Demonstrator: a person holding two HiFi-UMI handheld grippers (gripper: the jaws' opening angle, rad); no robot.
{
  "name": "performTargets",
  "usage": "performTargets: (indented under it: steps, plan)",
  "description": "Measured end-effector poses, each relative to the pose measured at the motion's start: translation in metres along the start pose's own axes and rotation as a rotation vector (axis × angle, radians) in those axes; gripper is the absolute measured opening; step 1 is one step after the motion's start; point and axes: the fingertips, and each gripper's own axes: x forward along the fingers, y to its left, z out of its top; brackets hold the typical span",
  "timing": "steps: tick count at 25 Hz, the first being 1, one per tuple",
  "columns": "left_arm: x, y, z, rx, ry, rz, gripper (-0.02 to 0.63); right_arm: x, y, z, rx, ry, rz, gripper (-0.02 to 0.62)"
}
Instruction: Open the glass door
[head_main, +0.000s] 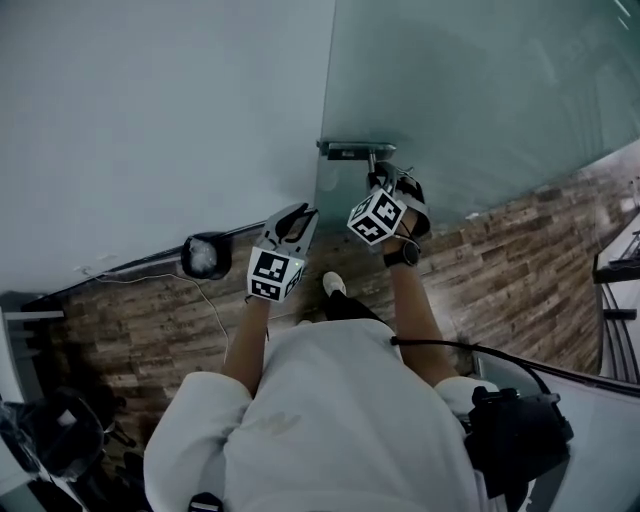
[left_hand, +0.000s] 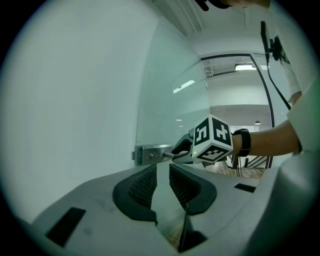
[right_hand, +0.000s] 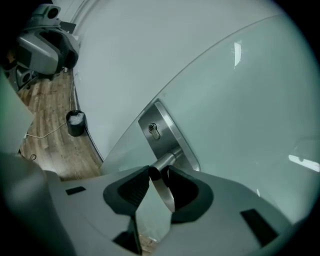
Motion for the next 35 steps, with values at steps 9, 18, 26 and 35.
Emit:
performTargets:
  steps: [9, 18, 26, 35]
  plan:
    - [0.031, 0.033, 0.009, -0.018, -0.027, 0.042, 0.018, 0.034, -0.019, 0.022, -0.004, -0.026, -0.016, 0.123]
    - [0.086, 0.039, 0.053, 0.016, -0.117, -0.059, 0.018, 0.027, -0.01, 0.029, 0.042, -0.147, -0.028, 0.124]
    - [0.088, -0.034, 0.07, 0.093, -0.129, -0.393, 0.018, -0.074, 0.001, -0.012, 0.585, -0.231, -0.203, 0.106]
    - [0.034, -0.222, 0.066, 0.082, -0.112, -0.859, 0.018, -0.283, 0.045, -0.129, 1.088, -0.045, -0.585, 0.003]
